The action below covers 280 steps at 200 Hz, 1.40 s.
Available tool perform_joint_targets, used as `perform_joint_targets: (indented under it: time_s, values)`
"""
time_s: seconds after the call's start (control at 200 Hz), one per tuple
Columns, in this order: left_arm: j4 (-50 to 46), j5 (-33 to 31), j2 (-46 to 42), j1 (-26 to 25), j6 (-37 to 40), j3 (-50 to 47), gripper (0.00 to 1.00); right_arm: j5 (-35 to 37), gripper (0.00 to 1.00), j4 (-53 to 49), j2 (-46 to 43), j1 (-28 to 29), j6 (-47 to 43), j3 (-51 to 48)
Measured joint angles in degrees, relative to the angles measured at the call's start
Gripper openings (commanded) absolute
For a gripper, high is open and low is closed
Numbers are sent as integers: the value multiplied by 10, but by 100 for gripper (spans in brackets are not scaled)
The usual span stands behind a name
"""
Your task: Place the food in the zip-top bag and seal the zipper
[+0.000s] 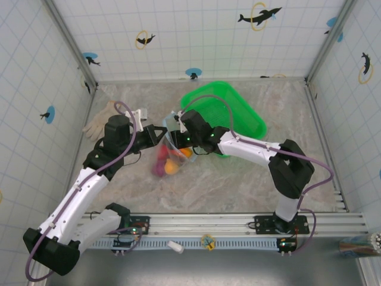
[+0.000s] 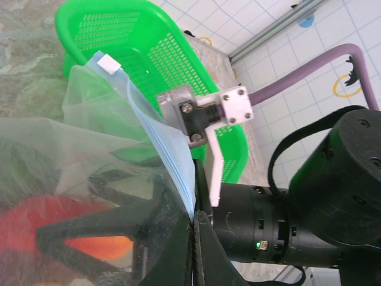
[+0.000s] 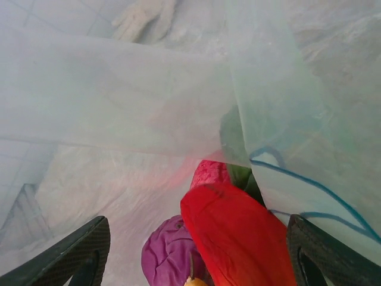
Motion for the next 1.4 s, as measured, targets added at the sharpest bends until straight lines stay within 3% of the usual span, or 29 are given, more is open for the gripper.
perform_joint_targets:
  time_s: [0.355, 0.886, 1.401]
  values:
    - [-10, -14, -6, 0, 0, 0, 0, 38, 78, 0, -146, -13, -20, -50]
    - [-14, -14, -12, 0, 0, -1, 0, 99, 76, -35, -326, -80, -33, -219]
    - [-14, -9, -12, 0, 0, -1, 0, 64, 75, -93, -365, -113, -55, -252]
